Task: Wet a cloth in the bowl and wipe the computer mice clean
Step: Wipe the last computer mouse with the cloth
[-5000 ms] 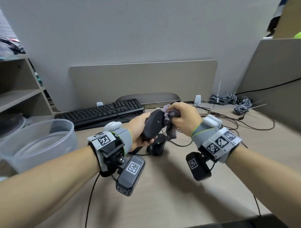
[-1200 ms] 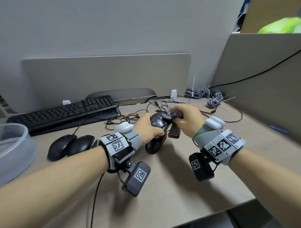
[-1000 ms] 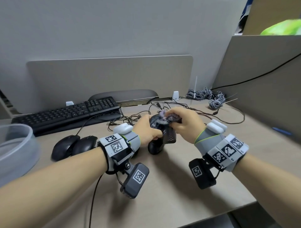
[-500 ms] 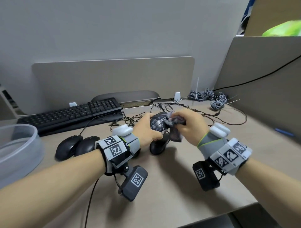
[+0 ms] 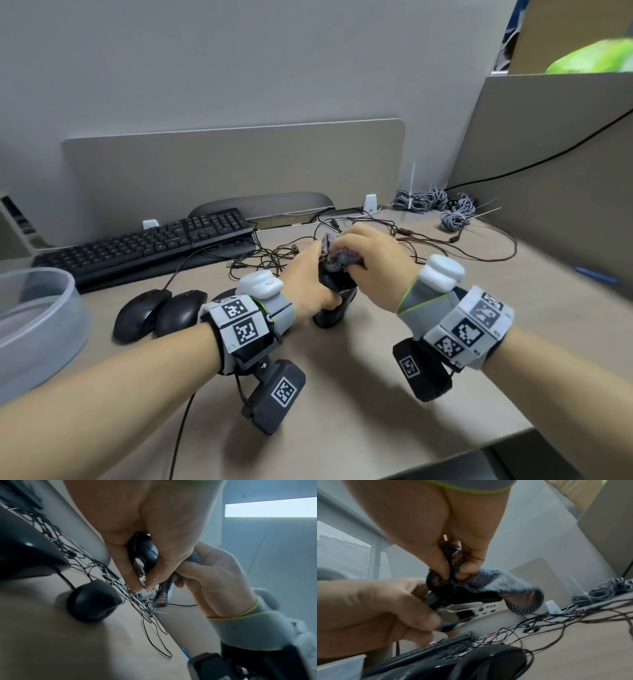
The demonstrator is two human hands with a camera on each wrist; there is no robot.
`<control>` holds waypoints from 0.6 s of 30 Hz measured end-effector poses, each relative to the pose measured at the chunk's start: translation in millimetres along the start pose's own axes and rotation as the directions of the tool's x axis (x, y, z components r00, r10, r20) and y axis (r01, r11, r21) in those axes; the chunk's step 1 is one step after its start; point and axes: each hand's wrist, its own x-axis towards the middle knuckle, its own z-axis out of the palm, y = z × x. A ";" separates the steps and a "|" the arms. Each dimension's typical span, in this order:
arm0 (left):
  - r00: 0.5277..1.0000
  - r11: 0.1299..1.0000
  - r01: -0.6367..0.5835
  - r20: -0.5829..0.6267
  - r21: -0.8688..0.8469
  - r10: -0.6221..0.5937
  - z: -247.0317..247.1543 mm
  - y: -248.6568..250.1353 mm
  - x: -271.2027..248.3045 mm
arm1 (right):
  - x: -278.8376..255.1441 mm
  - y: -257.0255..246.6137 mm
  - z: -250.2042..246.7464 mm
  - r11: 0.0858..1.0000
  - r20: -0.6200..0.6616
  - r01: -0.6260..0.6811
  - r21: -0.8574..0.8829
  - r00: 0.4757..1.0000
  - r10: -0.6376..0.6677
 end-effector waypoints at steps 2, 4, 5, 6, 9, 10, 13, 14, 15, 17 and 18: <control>1.000 1.000 0.023 -0.002 -0.015 -0.023 -2.2 -2.5 -1.0 | 5.0 11.8 0.0 0.998 -0.001 -0.053 -0.026 0.999 0.053; 0.999 0.999 0.036 -0.004 -0.032 -0.036 -2.9 -4.8 -1.6 | 11.7 26.8 -4.3 0.975 -0.037 -0.209 -0.069 0.978 0.207; 0.999 0.999 0.036 -0.004 -0.037 -0.036 -3.2 -5.6 -2.2 | 11.4 25.2 -4.4 0.970 -0.045 -0.231 -0.074 0.973 0.228; 0.999 0.999 0.035 -0.005 -0.034 -0.035 -3.8 -5.8 -1.4 | 9.7 18.5 -2.7 0.980 -0.042 -0.193 -0.058 0.981 0.190; 0.999 0.999 0.032 -0.004 -0.018 -0.032 -7.2 -7.2 0.2 | 1.1 -1.5 5.6 1.000 0.003 -0.020 0.007 1.000 0.020; 1.000 0.999 0.031 -0.004 -0.015 -0.031 -7.7 -8.6 0.0 | 3.5 2.7 4.0 0.998 -0.005 -0.054 0.014 0.999 0.054; 1.000 1.000 0.018 -0.012 -0.021 -0.018 -7.0 -9.0 -2.4 | 11.8 21.5 -3.3 0.967 -0.055 -0.255 -0.021 0.966 0.254; 1.000 1.000 0.012 -0.012 -0.014 -0.012 -6.9 -8.0 -2.0 | 11.2 17.2 -2.5 0.972 -0.052 -0.234 -0.024 0.971 0.233; 1.000 1.000 0.013 -0.010 -0.002 -0.013 -7.1 -7.0 -1.1 | 10.0 7.7 0.4 0.986 -0.037 -0.165 -0.016 0.986 0.165; 1.000 1.000 0.004 -0.008 0.029 -0.004 -7.4 -6.8 0.8 | 6.6 -6.8 5.5 0.999 -0.014 -0.033 0.020 0.999 0.033; 1.000 0.999 -0.002 -0.012 0.040 0.002 -7.1 -7.8 1.4 | 9.1 -5.3 4.6 0.999 -0.016 -0.041 0.026 0.999 0.042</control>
